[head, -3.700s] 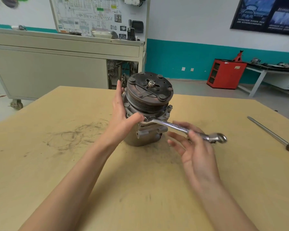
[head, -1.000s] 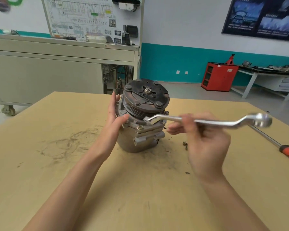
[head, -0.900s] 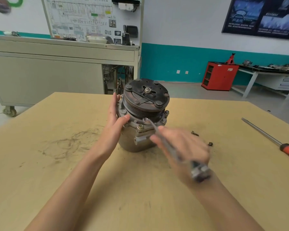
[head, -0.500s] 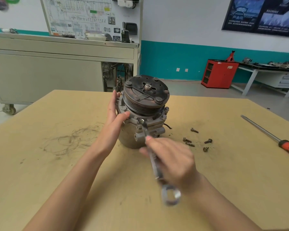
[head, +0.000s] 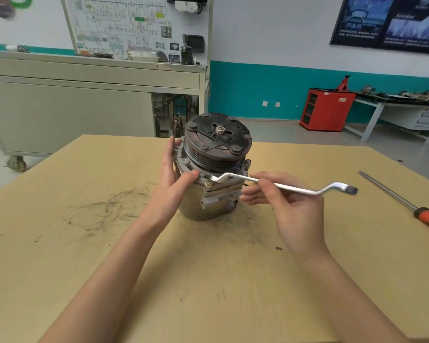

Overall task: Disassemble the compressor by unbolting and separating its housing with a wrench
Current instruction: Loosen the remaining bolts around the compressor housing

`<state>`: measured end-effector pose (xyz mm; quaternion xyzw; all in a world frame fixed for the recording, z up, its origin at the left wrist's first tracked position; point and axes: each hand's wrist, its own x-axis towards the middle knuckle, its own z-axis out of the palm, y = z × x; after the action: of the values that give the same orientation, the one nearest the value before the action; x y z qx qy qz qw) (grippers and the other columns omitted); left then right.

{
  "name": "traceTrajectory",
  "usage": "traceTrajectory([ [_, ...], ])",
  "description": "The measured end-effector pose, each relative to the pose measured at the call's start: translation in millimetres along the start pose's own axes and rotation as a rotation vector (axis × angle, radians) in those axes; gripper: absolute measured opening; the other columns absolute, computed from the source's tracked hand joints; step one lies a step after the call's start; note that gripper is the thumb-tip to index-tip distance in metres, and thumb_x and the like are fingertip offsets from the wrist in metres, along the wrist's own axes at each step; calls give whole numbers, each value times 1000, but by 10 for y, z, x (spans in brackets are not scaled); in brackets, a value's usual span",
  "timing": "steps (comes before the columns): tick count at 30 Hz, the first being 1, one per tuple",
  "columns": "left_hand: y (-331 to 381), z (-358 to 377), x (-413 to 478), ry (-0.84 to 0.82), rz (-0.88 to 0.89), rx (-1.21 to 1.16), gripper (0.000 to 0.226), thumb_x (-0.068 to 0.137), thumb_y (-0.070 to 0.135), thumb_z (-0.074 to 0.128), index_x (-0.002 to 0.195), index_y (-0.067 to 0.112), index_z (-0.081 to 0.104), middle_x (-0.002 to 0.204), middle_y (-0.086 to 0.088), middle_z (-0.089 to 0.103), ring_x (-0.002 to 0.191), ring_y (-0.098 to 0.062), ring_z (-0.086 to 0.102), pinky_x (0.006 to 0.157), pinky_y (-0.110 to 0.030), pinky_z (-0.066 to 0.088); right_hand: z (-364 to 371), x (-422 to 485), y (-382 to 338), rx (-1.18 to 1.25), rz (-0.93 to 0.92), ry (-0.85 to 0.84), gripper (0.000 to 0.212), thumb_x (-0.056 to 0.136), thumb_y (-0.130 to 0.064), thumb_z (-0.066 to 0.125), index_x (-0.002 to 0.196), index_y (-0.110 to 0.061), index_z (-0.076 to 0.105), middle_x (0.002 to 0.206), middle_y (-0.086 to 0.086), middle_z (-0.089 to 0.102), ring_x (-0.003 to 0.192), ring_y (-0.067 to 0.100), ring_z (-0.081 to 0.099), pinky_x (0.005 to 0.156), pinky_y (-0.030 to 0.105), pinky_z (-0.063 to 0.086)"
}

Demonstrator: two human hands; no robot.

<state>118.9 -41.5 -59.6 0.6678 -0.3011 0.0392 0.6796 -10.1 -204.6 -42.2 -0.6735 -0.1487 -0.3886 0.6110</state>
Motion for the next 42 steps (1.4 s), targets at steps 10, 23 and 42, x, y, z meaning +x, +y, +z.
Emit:
traceTrajectory([
  [10,34,16,-42,-4,11,-26,89,82,38,61,152,29,7,131,42,24,113,33,32,86,5,32,377,-265,-3,-1031,-932,-56,28,86,-18,69,86,10,71,64,10,65,54,22,62,46,30,50],
  [23,124,56,-62,-31,-46,48,125,57,66,69,151,38,-9,155,26,1,133,16,18,109,-15,22,-107,264,79,452,501,-143,24,85,-4,54,87,-12,76,76,13,71,70,23,70,64,26,56],
  [42,68,38,-61,12,-33,7,67,100,18,46,153,28,5,152,20,15,119,30,27,94,6,24,376,-313,31,-1035,-911,-84,32,92,-21,60,92,9,71,65,9,65,54,18,61,47,27,49],
])
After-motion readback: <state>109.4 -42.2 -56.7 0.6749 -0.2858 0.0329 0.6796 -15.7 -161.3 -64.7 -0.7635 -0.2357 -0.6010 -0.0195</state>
